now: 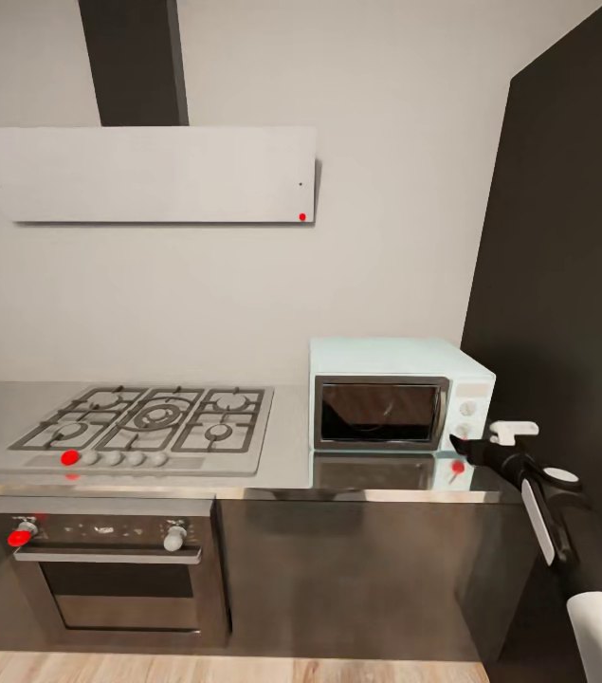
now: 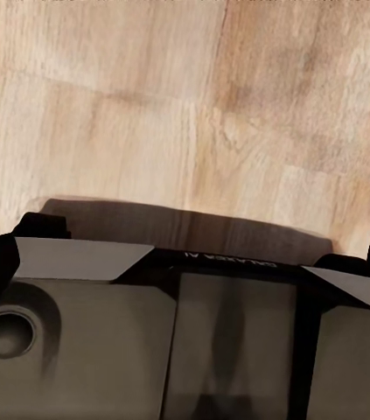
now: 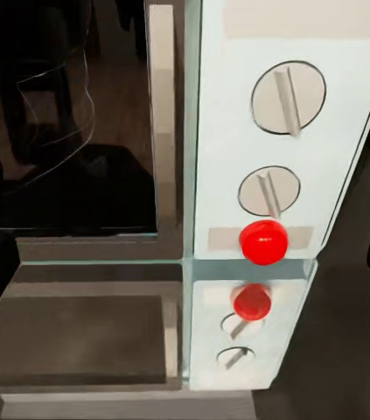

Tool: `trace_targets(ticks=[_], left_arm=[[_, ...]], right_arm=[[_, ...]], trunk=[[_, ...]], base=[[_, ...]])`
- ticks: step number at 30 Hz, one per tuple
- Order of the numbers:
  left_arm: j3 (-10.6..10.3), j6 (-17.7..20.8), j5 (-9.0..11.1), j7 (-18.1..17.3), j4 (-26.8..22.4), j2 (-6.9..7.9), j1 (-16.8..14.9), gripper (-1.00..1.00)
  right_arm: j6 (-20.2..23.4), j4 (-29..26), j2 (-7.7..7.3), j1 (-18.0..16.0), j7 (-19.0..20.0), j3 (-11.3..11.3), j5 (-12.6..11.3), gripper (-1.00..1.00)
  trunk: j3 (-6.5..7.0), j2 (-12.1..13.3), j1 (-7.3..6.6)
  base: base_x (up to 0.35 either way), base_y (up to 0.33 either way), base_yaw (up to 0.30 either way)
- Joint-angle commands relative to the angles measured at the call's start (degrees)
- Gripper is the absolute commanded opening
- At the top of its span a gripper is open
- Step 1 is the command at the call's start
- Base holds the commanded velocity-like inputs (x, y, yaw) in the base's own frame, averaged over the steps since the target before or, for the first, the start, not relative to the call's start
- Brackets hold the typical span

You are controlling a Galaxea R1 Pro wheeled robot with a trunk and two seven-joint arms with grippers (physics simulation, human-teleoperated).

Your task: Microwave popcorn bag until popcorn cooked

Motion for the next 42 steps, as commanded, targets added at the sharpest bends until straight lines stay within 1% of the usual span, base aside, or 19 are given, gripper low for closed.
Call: trace_targets(ticks=[1, 4, 13, 25, 31, 42], left_arm=[[-0.43, -0.24, 0.59, -0.23, 0.11, -0.01, -0.07, 1.00], [-0.41, -0.24, 0.54, -0.24, 0.11, -0.01, -0.08, 1.00], [-0.37, -0.24, 0.61, -0.29, 0.11, 0.08, -0.07, 1.00], [-0.44, -0.24, 0.30, -0.23, 0.11, -0.01, -0.08, 1.00], [-0.46, -0.24, -0.10, -0.31, 0.11, -0.03, -0.08, 1.00], [-0.37, -0.24, 0.13, -0.32, 0.11, 0.07, -0.09, 1.00]], right_arm=[[0.22, 0.01, 0.03, -0.05, 0.55, -0.14, 0.98, 1.00], [0.17, 0.91, 0.14, -0.05, 0.51, -0.14, 1.65, 1.00], [0.22, 4.68, 0.18, -0.05, -0.16, -0.30, 1.65, 1.00], [0.16, 4.89, 0.11, -0.05, 0.24, -0.39, 1.89, 1.00], [0.17, 4.89, 0.15, -0.05, 0.11, -0.37, 1.90, 1.00], [0.71, 4.89, 1.09, -0.05, -0.27, -0.24, 1.78, 1.00]], trunk=[[-0.08, -0.05, 0.01], [-0.08, -0.05, 0.01], [-0.08, -0.05, 0.01], [-0.08, -0.05, 0.01], [-0.08, -0.05, 0.01], [-0.08, -0.05, 0.01]], base=[[0.000, 0.000, 0.000], [0.000, 0.000, 0.000], [0.000, 0.000, 0.000], [0.000, -0.004, 0.000], [0.000, -0.213, 0.000], [0.000, -0.021, 0.000]])
